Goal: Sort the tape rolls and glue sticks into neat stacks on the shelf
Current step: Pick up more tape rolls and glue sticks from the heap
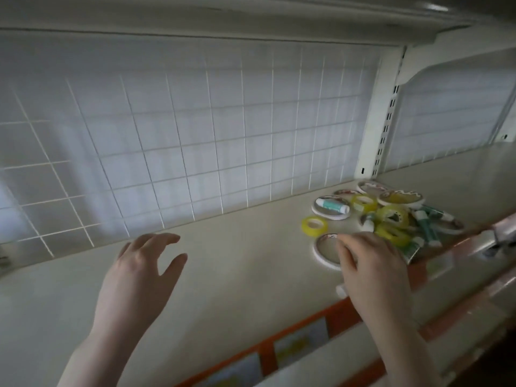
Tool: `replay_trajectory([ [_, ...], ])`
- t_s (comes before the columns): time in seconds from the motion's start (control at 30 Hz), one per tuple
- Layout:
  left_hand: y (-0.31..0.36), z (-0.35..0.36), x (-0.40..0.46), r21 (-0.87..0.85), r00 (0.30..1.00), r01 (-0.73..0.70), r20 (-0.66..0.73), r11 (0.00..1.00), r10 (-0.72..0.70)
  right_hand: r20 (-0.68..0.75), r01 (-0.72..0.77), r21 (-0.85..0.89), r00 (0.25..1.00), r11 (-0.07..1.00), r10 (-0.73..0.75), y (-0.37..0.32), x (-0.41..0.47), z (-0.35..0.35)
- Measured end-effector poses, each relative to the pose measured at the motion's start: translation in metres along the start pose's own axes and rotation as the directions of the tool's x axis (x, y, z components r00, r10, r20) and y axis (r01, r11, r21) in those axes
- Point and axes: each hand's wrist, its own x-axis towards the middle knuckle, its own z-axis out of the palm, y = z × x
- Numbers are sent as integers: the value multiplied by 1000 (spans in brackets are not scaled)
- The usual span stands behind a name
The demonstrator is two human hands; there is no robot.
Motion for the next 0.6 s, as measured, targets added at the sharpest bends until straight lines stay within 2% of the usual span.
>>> replay_trajectory([
  [0.23, 94, 74, -7, -9, 994, 100, -33, 995, -100, 101, 144, 96, 983, 985, -154, 106, 46, 0],
  [0.4, 150, 109, 10, 9, 995, 54, 78, 998, -55, 178, 169, 180, 963, 969, -201, 143, 64, 2],
  [0.6, 166, 143, 49, 40, 967, -34, 255, 999, 23, 207, 197, 292, 942, 936, -262, 148, 70, 11],
])
